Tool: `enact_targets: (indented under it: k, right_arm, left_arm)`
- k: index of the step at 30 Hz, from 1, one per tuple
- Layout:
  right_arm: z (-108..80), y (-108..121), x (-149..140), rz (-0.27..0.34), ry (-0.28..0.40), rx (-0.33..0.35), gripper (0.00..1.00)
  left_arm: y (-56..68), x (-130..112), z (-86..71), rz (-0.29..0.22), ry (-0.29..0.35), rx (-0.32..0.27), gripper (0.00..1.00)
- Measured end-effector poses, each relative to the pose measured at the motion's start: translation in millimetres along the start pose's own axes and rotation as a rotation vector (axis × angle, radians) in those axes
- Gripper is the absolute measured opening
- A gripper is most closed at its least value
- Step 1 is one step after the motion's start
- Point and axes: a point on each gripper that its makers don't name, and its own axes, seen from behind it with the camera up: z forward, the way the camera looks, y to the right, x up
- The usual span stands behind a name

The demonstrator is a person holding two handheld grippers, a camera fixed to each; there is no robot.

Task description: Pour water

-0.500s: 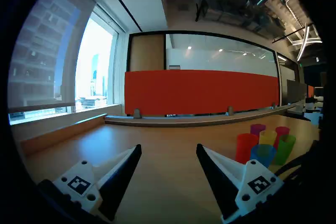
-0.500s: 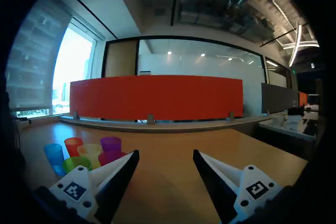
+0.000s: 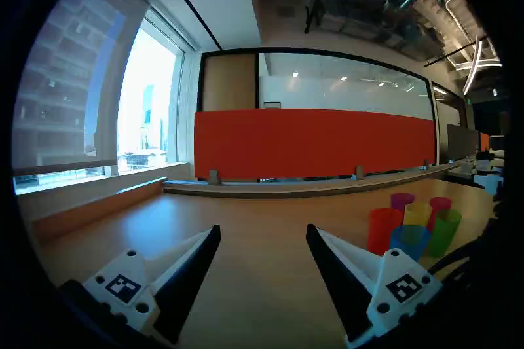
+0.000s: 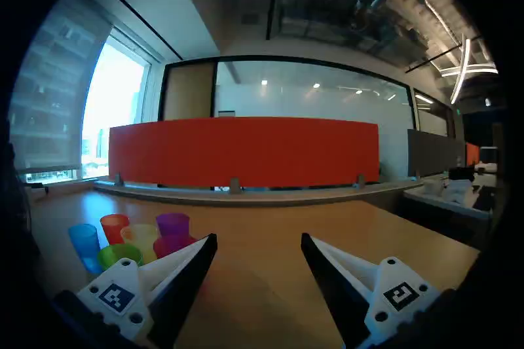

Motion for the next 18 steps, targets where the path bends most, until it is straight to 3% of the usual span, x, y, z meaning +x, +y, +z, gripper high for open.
enact_targets:
  k: [18]
  right_arm:
    - [1.2, -4.9, -0.2, -0.002, -0.004, 0.028, 0.99]
  left_arm:
    - [-0.3, 2.9, -0.3, 0.0, -0.004, -0.001, 0.97]
